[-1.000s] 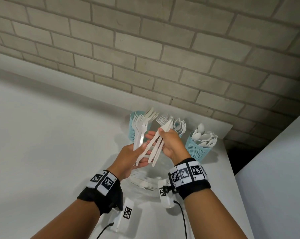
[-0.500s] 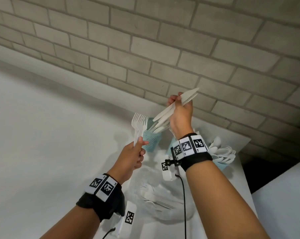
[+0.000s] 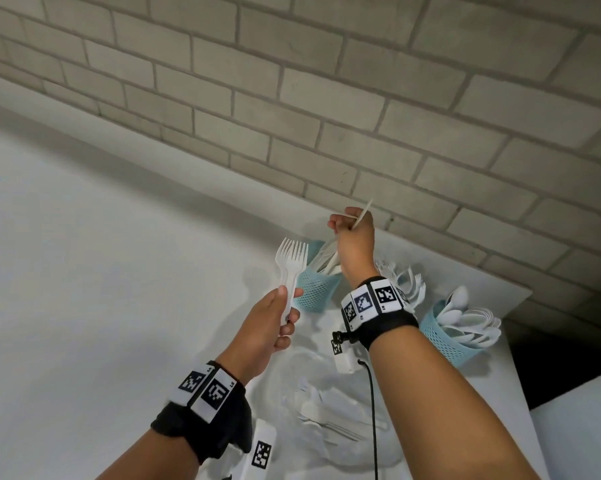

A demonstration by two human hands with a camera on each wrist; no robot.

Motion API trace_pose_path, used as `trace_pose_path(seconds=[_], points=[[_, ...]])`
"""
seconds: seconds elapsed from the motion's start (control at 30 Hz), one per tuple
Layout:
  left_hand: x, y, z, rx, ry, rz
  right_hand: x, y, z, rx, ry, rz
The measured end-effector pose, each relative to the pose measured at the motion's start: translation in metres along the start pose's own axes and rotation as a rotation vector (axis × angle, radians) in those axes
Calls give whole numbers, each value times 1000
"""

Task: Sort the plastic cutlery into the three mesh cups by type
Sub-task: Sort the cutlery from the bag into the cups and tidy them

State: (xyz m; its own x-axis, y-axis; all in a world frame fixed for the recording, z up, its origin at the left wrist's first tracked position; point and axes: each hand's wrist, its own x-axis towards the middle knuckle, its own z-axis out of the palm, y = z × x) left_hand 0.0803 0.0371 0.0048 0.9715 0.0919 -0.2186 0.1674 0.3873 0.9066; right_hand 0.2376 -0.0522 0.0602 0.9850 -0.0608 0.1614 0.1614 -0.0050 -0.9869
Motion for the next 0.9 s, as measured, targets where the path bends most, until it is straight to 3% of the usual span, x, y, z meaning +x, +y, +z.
trace_pose_path(seconds=[0.13,0.3,0.47,0.63,0.73,0.9], points=[[0,-1,2,29,-3,9,-4,1,-1,-80,1,-45],[-3,0,2,48,8,10,-6,-7,-2,-50,117,-121],[-8,4,0,54,9,25,-17,-6,-6,-343,-12,-58],[-13,8,-1,69,-42,44,-34,-28,-11,-180,98,-199],[-16,8,3,74,-85,40,-57,-33,-16,-143,21,-198],[-20,5,12,84,-130,30,-88,-33,-31,-316,-174,-48]])
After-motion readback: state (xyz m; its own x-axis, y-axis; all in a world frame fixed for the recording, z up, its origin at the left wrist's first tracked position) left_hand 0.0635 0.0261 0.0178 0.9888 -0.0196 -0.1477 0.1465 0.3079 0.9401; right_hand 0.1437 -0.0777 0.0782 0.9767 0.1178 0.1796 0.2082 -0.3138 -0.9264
